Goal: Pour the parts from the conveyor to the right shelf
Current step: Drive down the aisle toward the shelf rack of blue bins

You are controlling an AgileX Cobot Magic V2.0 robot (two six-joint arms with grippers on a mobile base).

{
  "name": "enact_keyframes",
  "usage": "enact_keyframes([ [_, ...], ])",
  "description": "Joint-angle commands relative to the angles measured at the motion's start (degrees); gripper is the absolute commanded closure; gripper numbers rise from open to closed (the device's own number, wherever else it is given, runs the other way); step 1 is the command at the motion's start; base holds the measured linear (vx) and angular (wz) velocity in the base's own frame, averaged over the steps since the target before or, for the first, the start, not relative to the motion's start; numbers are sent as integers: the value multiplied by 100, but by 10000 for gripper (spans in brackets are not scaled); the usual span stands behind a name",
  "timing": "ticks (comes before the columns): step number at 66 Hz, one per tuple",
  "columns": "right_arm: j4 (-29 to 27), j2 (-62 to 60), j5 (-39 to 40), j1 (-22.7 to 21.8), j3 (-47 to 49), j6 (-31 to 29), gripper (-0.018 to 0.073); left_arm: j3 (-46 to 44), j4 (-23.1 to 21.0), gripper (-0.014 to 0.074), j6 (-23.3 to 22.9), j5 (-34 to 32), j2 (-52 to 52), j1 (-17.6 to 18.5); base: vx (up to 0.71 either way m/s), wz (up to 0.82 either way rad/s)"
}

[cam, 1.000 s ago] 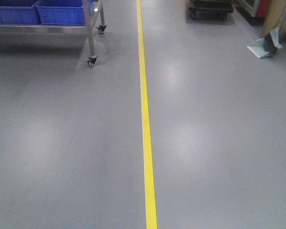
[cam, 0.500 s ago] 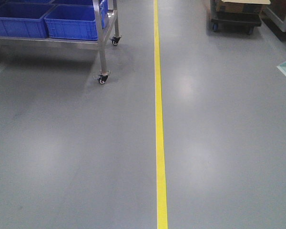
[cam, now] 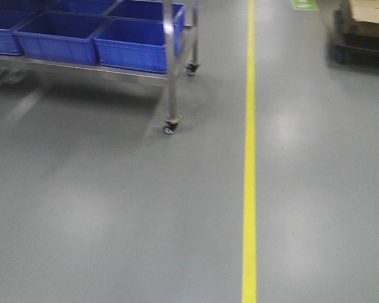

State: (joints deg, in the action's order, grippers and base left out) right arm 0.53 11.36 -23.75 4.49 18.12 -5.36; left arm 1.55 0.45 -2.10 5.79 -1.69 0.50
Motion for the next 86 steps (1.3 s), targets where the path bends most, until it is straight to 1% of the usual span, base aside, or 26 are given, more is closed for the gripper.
enact_keyframes([
  [1, 17, 65, 464, -7, 168, -30, 565, -112, -45, 603, -49, -452, -91, 31, 54, 46],
  [46, 17, 65, 461, -7, 168, -30, 565, -112, -45, 603, -49, -452, -91, 31, 54, 63],
  [86, 17, 65, 461, -7, 168, -30, 565, -112, -45, 603, -49, -452, -91, 31, 58, 40],
])
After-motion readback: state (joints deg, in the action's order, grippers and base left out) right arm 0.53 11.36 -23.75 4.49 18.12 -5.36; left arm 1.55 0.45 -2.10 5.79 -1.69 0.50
